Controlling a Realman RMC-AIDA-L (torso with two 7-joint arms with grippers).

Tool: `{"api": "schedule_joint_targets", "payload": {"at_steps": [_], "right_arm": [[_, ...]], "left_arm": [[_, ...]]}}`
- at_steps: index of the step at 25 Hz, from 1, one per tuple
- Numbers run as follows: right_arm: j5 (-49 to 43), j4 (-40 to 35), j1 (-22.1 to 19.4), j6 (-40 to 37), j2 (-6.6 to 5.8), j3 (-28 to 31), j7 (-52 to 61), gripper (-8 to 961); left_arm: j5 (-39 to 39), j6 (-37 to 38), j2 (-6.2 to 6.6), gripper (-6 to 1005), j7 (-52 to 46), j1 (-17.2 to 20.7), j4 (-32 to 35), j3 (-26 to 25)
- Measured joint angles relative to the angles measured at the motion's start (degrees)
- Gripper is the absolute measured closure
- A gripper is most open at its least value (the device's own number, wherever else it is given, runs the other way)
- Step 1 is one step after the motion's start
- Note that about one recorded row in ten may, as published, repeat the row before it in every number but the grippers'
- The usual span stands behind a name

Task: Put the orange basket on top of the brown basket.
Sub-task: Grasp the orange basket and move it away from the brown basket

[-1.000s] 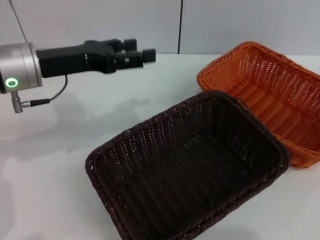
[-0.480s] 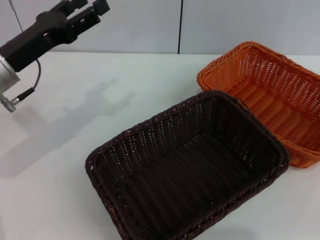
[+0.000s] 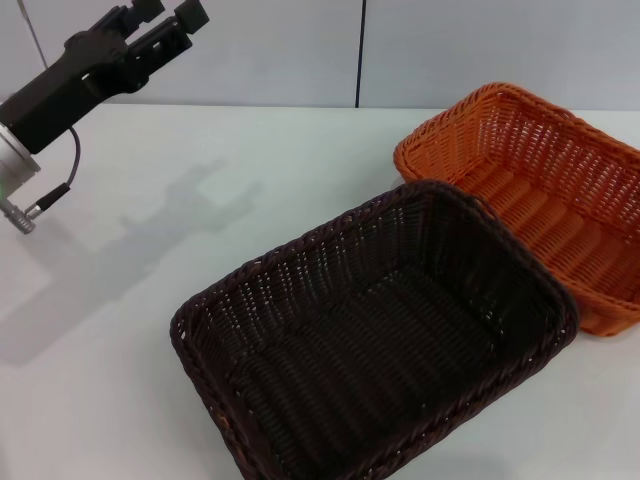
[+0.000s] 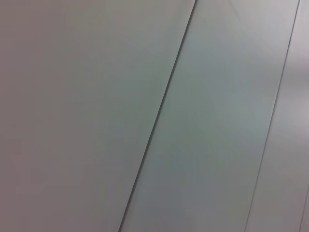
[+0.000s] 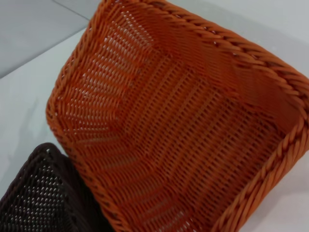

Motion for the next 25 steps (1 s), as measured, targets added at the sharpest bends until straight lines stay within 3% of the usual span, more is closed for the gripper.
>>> {"api": "schedule_joint_targets", "payload": {"at_steps": [18, 25], "right_arm": [[0.3, 6.6, -0.6, 10.9, 1.39, 0.3, -0.2, 209], [0.4, 6.9, -0.5, 13.7, 2.5, 0.4, -0.3, 210]], "left_arm": [[-0.1, 0.1, 0.14, 152, 0.1, 0.2, 1.2, 0.1], [0.1, 0.3, 0.22, 152, 0.7, 0.1, 1.1, 0.4]]}}
